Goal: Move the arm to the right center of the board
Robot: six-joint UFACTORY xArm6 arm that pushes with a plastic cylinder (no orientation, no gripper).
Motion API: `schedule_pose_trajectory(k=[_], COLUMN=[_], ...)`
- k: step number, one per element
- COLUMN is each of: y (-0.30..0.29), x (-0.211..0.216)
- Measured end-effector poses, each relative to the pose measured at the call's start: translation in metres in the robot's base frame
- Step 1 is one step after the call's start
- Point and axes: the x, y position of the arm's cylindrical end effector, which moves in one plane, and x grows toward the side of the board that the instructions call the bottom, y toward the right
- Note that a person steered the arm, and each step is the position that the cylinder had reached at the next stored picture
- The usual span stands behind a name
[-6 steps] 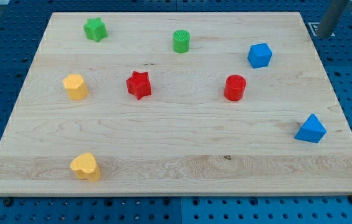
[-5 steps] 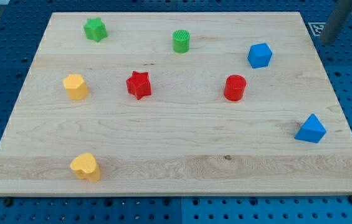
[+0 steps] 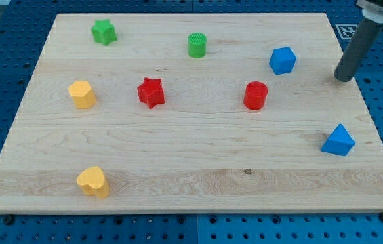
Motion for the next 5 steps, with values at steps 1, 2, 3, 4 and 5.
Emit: schedule_pose_trajectory(k=[1, 2, 3, 4, 5], y=[-0.025, -0.037, -0.040, -0.047, -0.047], x=[0.002, 0.011, 0.025, 0.035, 0.039])
